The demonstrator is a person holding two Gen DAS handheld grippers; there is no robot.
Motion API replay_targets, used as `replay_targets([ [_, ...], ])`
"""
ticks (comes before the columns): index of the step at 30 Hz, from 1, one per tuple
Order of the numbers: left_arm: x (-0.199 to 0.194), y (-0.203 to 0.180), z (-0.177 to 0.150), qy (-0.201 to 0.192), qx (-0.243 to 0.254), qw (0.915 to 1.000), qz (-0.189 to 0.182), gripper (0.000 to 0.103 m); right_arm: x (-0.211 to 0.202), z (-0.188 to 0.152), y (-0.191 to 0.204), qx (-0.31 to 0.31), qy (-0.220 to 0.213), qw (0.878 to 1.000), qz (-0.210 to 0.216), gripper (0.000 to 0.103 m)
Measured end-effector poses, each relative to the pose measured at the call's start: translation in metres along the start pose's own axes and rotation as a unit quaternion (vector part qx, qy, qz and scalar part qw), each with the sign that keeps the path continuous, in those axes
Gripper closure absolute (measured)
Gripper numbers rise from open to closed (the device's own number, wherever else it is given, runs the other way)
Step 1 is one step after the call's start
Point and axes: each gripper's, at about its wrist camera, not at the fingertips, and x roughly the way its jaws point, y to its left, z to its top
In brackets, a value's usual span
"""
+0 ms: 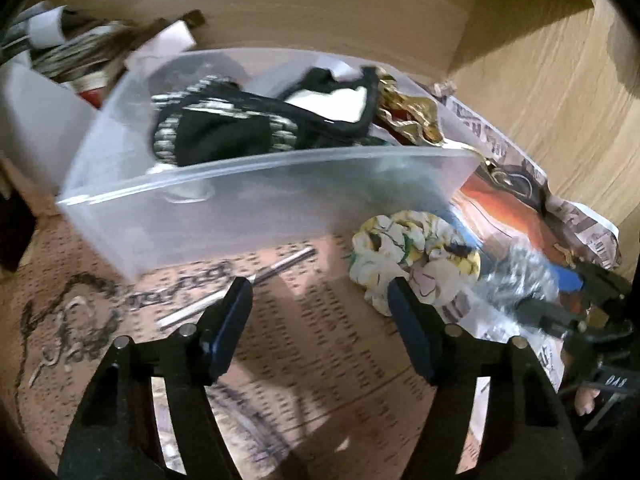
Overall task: Organize soft objects
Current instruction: 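Grasp the bagged steel wool with the right tool while the left tool grasps the floral scrunchie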
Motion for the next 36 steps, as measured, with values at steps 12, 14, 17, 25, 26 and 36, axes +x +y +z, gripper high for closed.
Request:
replay_targets([
  [12,0.032,-0.047,0.014,0.02,0.053,0.9983,-0.012,0.047,-0.004,-0.005,-0.024,0.024,-0.015,1.0,-0.01,0.051],
  [14,0.034,-0.051,0.014,0.016,0.066,0.9977,-0.009,0.059,-0.005,-0.005,-0.024,0.025,-0.018,0.999,-0.008,0.051],
  [17,0.035,-0.053,0.013,0.01,0.072,0.9973,-0.007,0.079,-0.007,-0.004,-0.023,0.023,-0.024,0.999,-0.011,0.051],
  [25,0.007,-0.045,0.005,-0.019,0.064,0.9978,-0.007,0.09,-0.023,0.003,-0.025,0.026,-0.058,0.998,-0.017,0.051],
  [26,-0.001,-0.043,0.004,-0.031,0.064,0.9975,-0.007,0.09,-0.026,0.005,-0.023,0.024,-0.064,0.998,-0.017,0.051],
  [36,-0.077,-0.036,0.016,-0.138,0.059,0.9886,0.009,0.09,-0.045,0.036,-0.005,-0.002,-0.126,0.992,-0.012,0.051],
])
